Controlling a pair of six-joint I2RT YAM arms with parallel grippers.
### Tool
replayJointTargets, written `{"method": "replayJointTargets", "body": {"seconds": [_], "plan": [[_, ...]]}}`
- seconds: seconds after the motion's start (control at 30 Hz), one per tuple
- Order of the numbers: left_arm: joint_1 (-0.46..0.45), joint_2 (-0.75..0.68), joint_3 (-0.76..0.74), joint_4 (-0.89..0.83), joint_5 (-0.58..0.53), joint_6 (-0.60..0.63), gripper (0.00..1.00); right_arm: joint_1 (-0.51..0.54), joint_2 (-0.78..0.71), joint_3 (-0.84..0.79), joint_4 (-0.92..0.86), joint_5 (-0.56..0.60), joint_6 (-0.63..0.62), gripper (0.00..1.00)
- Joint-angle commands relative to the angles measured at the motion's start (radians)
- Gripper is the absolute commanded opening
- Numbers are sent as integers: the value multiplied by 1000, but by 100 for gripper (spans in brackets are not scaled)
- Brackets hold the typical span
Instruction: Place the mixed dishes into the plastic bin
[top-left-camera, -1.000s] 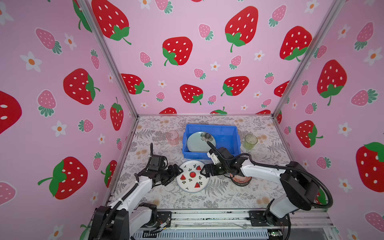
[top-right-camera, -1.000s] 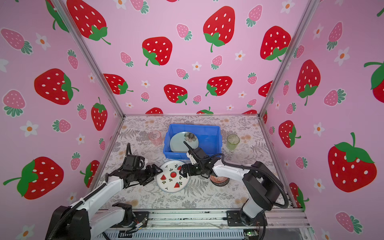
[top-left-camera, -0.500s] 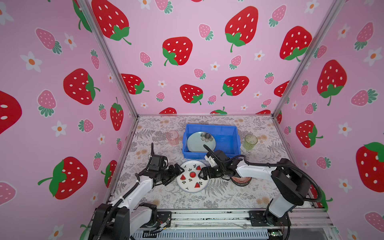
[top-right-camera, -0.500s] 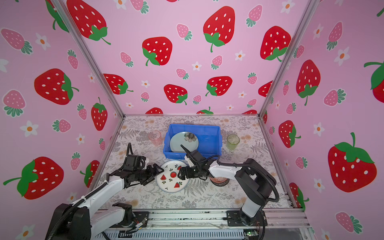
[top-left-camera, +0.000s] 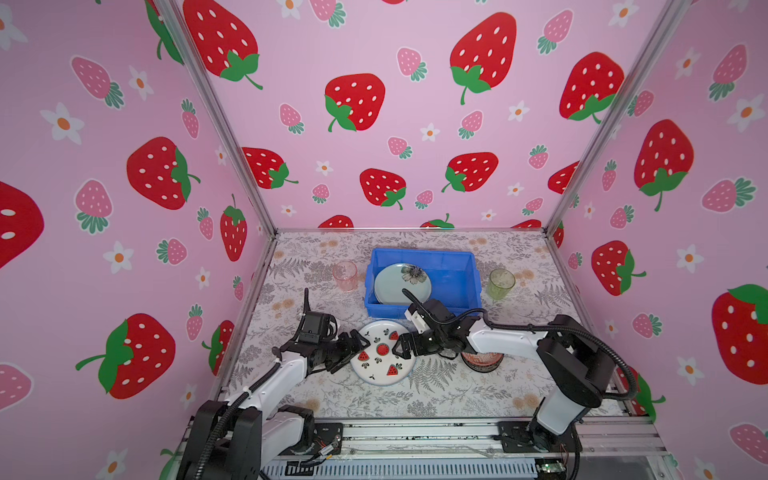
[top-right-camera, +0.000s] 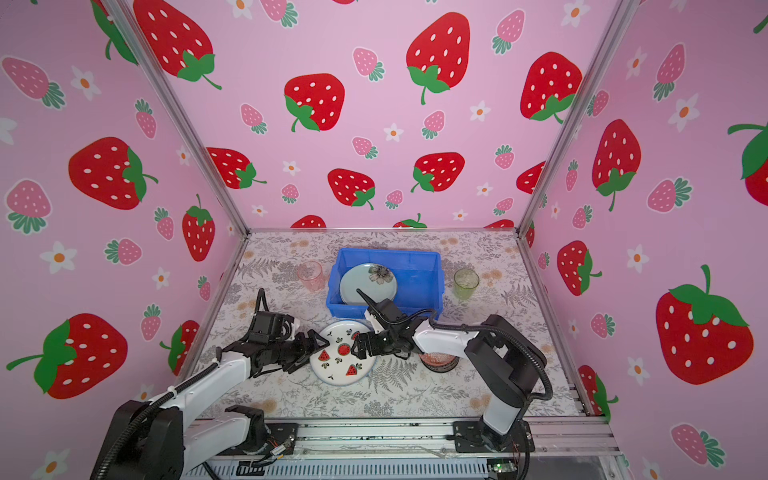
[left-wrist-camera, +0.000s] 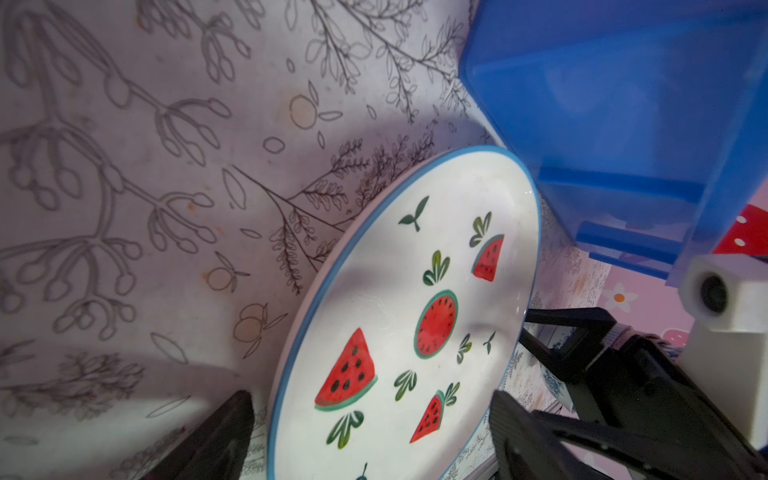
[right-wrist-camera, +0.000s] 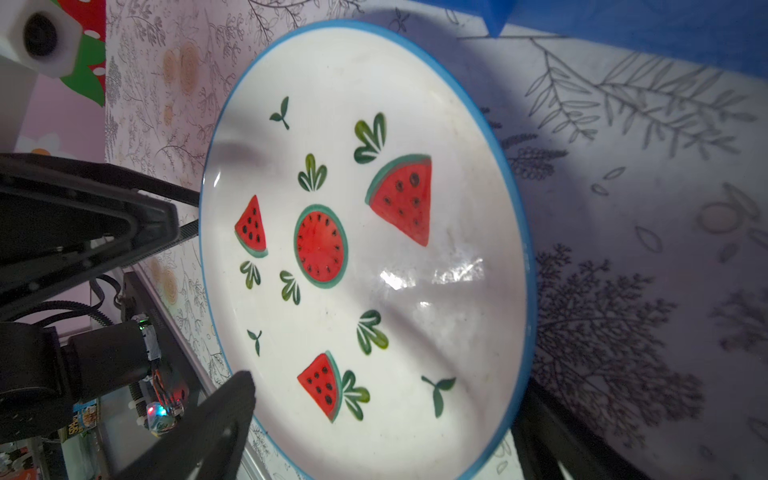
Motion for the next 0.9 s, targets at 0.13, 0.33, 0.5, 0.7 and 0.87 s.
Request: {"method": "replayJointTargets", "body": {"seconds": [0.13, 0.33, 0.5, 0.7, 0.87], "plan": [[-9, 9, -7, 36, 43, -4, 91, 18, 28, 50, 20, -17, 6, 96], [-11, 4, 3, 59, 81, -15, 91, 23, 43, 65, 23, -21, 4, 96], [-14, 0, 7, 76, 116, -27, 91, 25, 48, 66, 28, -25, 4, 96], [-15, -24, 13, 100, 155, -43, 90, 26, 53, 63, 30, -24, 4, 96], [-15, -34, 15, 110, 174, -51, 87, 26, 56, 65, 29, -26, 1, 96]]}}
